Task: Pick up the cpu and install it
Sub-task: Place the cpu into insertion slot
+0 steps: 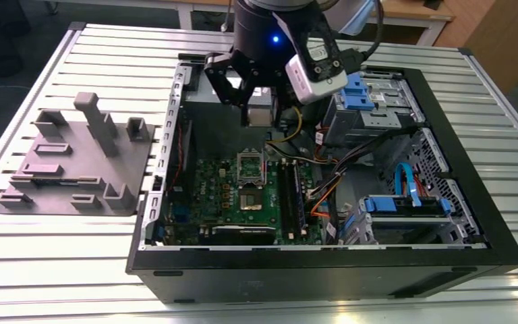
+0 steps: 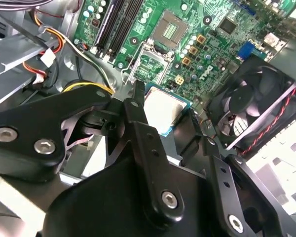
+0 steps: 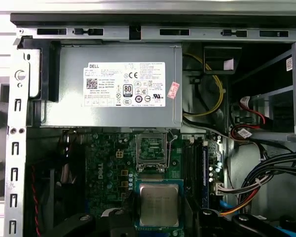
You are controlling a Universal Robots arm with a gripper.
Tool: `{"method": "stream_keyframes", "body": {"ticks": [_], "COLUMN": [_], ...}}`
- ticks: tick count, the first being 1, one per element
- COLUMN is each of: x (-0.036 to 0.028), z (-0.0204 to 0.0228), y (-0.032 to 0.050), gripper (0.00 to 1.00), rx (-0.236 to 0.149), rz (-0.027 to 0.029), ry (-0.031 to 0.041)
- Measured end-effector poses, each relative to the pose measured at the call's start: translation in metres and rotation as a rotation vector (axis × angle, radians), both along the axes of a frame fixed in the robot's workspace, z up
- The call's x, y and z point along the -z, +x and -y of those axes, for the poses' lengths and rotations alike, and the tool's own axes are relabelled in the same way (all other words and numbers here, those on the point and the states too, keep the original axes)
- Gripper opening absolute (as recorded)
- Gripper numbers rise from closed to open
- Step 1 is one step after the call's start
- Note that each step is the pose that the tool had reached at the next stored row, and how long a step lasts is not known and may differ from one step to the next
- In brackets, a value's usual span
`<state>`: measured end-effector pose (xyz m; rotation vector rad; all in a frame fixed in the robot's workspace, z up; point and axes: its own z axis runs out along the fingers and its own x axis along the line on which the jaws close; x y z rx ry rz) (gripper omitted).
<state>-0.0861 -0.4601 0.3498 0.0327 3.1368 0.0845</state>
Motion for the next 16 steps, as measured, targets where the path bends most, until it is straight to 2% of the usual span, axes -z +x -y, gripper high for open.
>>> {"method": "stream_keyframes", "body": {"ticks": [5, 11, 16], "x": [0.0062, 0.0154, 0.0219], "z": [0.0005, 0.001, 0.0059], "y": [0.0002, 0.0005, 0.0005], "gripper": [0.47, 0.47, 0.47], "rx": [0.0, 0.0, 0.0], "rz": [-0.004, -0.0043, -0.0042], "ry": [0.0036, 0.0086, 0.0124]}}
